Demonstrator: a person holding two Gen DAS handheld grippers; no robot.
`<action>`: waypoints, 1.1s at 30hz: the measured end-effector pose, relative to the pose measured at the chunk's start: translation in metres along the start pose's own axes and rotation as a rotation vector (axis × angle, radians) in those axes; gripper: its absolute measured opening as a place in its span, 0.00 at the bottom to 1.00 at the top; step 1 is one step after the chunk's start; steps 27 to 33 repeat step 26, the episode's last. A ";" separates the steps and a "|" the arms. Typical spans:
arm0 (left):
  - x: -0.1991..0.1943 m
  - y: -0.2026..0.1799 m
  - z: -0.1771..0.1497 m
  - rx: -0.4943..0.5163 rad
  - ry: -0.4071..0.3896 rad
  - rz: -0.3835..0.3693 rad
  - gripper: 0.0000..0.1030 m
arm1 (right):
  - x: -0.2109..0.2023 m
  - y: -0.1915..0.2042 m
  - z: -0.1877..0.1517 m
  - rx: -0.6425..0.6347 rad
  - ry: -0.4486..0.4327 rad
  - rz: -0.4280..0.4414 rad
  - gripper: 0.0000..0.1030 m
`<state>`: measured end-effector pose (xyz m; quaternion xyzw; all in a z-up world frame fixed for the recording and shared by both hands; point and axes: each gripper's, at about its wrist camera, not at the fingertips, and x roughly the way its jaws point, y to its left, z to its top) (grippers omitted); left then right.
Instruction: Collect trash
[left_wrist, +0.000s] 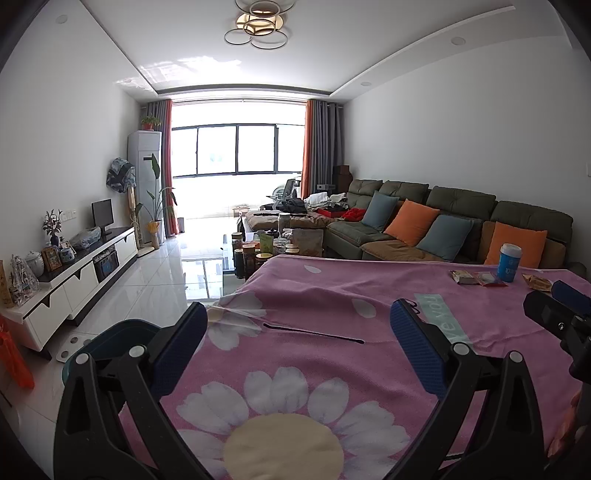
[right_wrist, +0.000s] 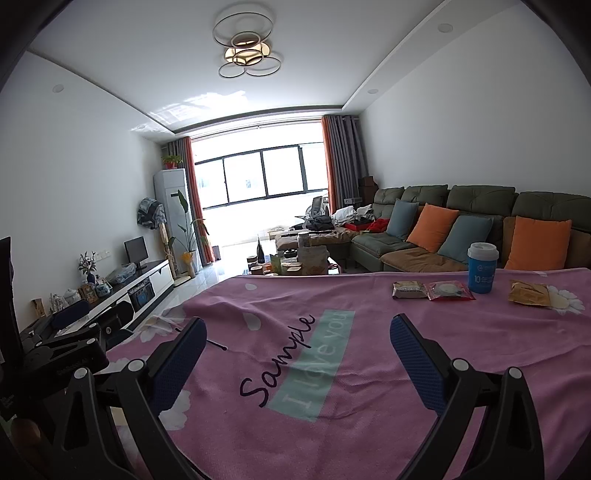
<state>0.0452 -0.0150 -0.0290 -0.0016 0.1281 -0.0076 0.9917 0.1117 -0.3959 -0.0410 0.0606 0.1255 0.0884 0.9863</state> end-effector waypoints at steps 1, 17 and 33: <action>0.000 0.001 0.000 0.000 0.003 -0.001 0.95 | 0.001 -0.001 0.000 -0.001 0.002 -0.001 0.93; 0.005 0.004 0.003 0.008 0.052 -0.039 0.95 | 0.003 -0.008 0.000 -0.010 0.004 -0.005 0.93; 0.032 -0.006 0.019 0.031 0.183 -0.127 0.95 | 0.008 -0.030 0.007 0.013 0.068 -0.041 0.93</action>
